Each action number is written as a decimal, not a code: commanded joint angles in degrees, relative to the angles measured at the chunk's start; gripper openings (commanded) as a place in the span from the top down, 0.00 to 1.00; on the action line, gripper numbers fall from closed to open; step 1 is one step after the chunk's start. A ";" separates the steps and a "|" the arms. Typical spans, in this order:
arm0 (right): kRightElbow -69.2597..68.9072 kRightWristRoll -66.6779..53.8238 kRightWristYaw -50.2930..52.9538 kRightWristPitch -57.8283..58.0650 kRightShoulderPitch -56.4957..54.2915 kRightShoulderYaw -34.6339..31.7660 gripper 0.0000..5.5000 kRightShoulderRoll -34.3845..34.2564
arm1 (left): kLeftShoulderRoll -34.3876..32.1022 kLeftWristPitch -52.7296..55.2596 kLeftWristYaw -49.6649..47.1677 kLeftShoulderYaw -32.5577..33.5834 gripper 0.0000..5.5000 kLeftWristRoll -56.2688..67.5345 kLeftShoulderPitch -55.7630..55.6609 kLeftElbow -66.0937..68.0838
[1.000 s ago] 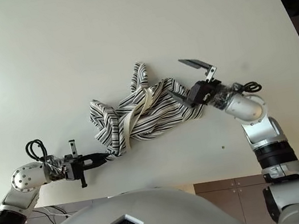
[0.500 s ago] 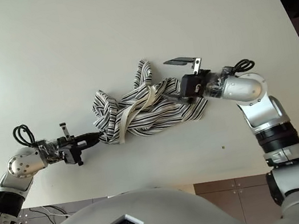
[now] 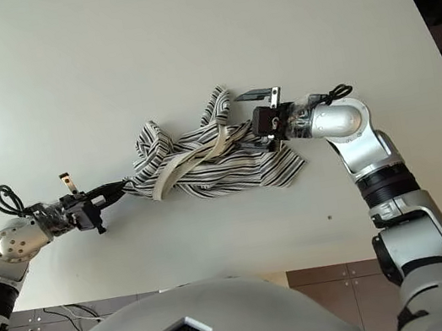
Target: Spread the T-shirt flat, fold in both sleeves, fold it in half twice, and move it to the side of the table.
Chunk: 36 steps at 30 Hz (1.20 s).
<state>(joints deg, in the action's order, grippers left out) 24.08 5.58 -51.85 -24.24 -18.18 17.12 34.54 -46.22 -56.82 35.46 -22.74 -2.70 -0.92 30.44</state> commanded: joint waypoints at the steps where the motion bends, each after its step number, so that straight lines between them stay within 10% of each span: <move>1: 2.72 0.85 -2.84 -1.16 -1.79 1.13 0.23 0.60 | -0.64 6.69 0.47 -3.32 0.98 -11.66 1.38 10.51; 7: 3.97 -3.43 -6.86 0.07 -0.31 -0.34 0.23 0.39 | 0.74 5.78 -2.76 -4.00 0.98 -13.87 -2.98 17.09; 30: 2.04 -15.09 -13.68 7.53 2.06 -5.60 0.97 -2.91 | 3.70 2.84 -4.65 -5.79 0.98 -15.10 -5.77 23.89; 36: -3.36 -14.31 -12.43 5.45 7.47 -7.66 0.97 -0.45 | 4.66 1.43 -6.59 -4.26 0.98 -13.19 -7.66 23.60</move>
<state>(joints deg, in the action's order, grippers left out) 23.09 -9.20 -65.05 -17.34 -12.67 11.16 32.09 -44.84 -59.72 27.79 -23.36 -7.97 -12.65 48.74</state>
